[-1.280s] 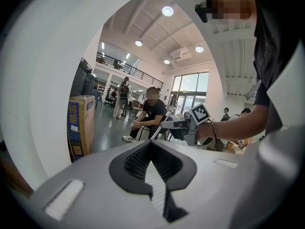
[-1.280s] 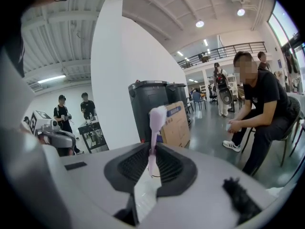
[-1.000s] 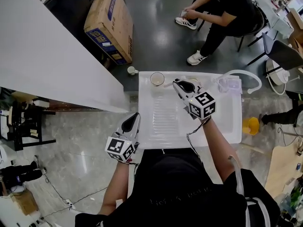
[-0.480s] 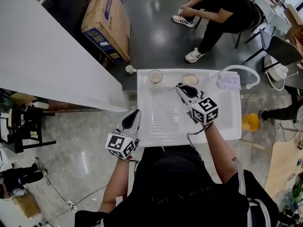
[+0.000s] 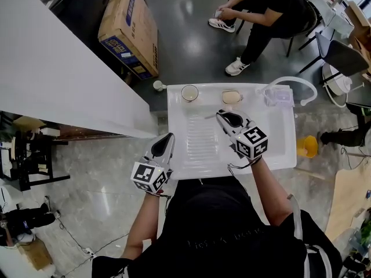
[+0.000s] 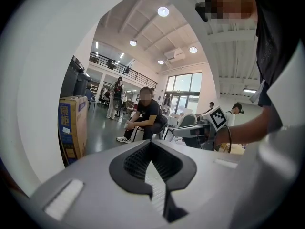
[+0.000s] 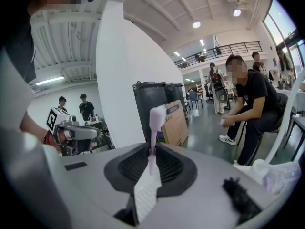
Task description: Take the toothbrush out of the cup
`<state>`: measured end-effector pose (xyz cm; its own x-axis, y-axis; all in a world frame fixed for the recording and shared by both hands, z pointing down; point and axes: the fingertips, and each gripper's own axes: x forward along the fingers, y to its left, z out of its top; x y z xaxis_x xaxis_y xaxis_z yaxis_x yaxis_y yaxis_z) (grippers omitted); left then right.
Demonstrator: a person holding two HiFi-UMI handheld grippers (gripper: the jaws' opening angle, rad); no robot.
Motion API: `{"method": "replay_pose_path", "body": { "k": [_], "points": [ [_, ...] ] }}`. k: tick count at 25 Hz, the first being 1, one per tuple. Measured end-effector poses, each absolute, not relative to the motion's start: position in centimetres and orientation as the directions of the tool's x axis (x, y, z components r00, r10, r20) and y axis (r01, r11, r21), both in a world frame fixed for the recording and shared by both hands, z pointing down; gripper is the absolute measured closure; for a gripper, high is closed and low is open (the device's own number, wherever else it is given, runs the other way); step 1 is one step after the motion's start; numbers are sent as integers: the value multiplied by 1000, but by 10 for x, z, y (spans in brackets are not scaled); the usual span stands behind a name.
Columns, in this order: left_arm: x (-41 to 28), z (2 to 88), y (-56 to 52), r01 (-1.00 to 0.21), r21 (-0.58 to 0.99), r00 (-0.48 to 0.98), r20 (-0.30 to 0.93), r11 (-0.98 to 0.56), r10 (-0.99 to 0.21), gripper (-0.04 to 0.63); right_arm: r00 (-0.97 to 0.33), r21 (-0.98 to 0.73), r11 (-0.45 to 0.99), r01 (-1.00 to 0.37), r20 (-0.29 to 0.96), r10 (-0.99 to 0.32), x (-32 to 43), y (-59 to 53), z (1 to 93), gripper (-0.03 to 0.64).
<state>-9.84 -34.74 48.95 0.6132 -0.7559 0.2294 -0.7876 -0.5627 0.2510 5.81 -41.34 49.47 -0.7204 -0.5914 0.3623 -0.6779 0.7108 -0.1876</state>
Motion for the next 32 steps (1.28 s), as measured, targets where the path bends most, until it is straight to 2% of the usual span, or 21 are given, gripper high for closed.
{"method": "replay_pose_path", "body": {
  "k": [6,32],
  "points": [
    [-97,490,-347,-782,255,620,226,-569,-751,586,-725,-227,697,-680,350,-593,62,-401,495,563],
    [-80,489,-340,-751,258,658,227,-608,-718,586,-731,-189,731,-655,403,-551,54,-372,502,563]
  ]
}}
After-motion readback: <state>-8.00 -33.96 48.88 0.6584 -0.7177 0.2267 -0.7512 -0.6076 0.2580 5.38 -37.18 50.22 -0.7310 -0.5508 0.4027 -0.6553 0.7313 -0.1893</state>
